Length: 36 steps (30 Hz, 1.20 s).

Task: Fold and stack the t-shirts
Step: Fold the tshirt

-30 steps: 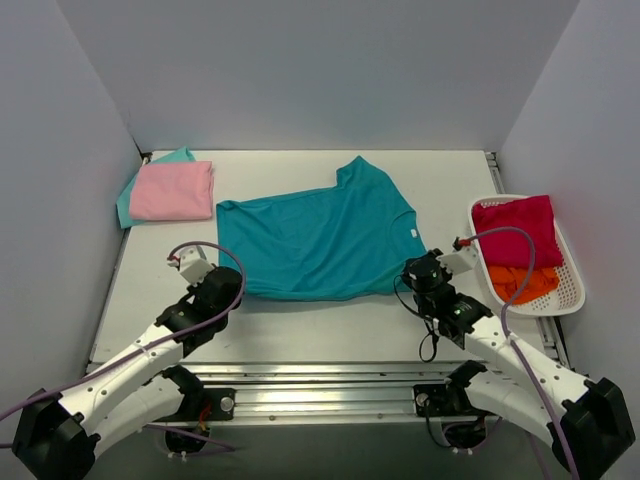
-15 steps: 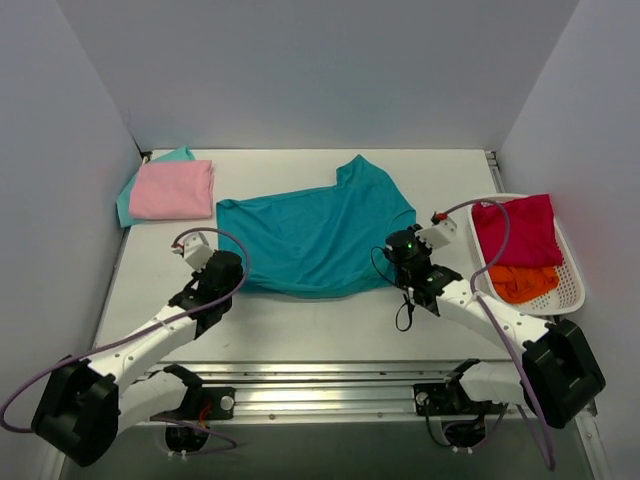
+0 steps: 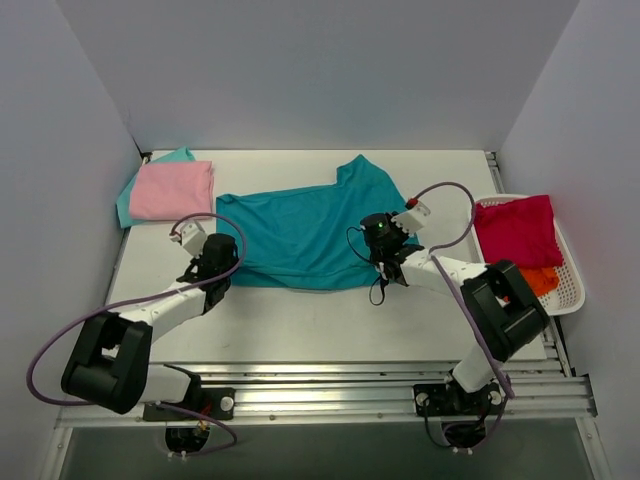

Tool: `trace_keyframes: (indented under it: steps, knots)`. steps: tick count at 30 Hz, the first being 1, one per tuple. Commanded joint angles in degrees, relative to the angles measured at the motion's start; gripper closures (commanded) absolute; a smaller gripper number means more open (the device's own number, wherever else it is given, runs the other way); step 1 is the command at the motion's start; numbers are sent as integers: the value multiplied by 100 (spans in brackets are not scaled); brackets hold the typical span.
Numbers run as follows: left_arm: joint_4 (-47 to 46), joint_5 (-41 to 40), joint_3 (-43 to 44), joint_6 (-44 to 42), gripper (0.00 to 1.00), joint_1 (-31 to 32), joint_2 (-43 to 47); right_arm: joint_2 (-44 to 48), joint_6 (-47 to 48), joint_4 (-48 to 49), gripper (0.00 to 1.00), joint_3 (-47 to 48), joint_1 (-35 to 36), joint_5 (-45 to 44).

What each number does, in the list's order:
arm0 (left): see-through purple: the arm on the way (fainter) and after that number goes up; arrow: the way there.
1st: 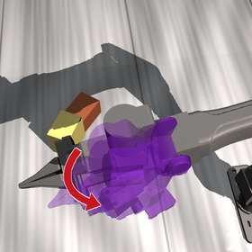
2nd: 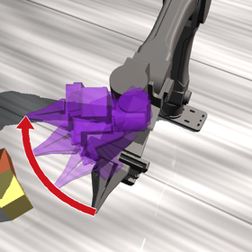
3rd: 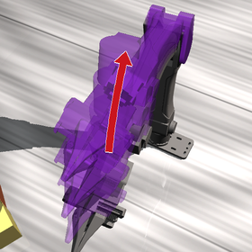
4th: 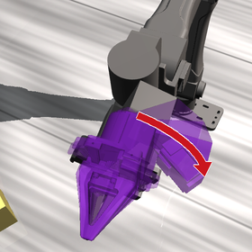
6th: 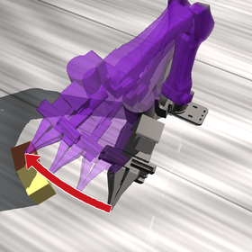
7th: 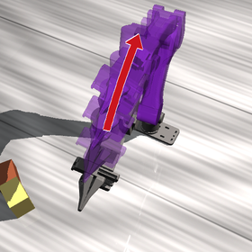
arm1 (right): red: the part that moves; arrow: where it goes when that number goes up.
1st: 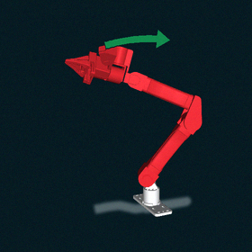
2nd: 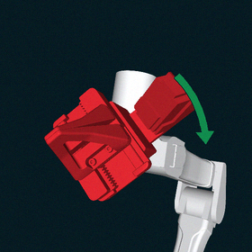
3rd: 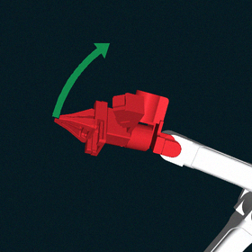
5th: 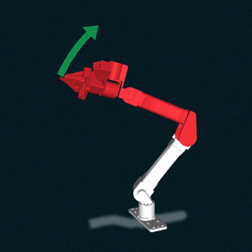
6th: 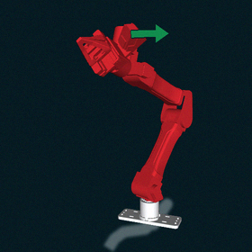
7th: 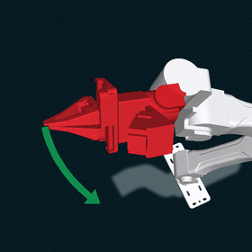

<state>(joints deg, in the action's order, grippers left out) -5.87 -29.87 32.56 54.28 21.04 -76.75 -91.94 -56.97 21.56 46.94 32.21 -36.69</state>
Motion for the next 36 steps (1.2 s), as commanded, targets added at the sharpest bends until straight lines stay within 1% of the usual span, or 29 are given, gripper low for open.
trace_keyframes:
  steps: [1, 12, 20, 25, 26, 27, 28, 29, 30, 31, 32, 34, 36]
  knots:
    - [-643, 174, 348, -146, 98, -222, -208, -349, 63, 305, 100, 552, -48, -313]
    - [-1030, 534, 743, -181, 98, -565, -937, -965, 292, 270, 100, 1396, -276, -260]
    - [-1338, 912, 1217, -172, 98, -855, -1807, -1897, 318, 375, 100, 2037, -592, 47]
    - [-1417, 1018, 1403, -94, 98, -996, -2089, -2442, 370, 507, 100, 2372, -759, 363]
    - [-1417, 1009, 1429, -76, 96, -1022, -2116, -2504, 380, 516, 95, 2434, -786, 434]
    - [-1400, 1009, 1472, -58, 89, -1040, -2159, -2591, 380, 559, 86, 2521, -847, 469]
    - [-1391, 1009, 1499, -32, 79, -1075, -2186, -2636, 397, 603, 62, 2566, -874, 504]
    - [-1391, 1009, 1508, -14, 54, -1093, -2221, -2671, 441, 638, 49, 2609, -900, 539]
    - [-1391, 1035, 1560, -14, 27, -1110, -2230, -2723, 459, 682, 39, 2706, -944, 540]
    - [-1365, 1036, 1604, -23, 11, -1154, -2256, -2750, 502, 717, 25, 2759, -970, 548]
    - [-1330, 1044, 1640, -14, 6, -1172, -2283, -2768, 581, 718, 21, 2820, -988, 557]
    - [-1216, 1088, 1797, -23, 6, -1242, -2335, -2777, 678, 727, 16, 2978, -1050, 540]
    - [-1093, 1158, 1894, -23, 6, -1321, -2336, -2672, 809, 692, 15, 3067, -1093, 505]
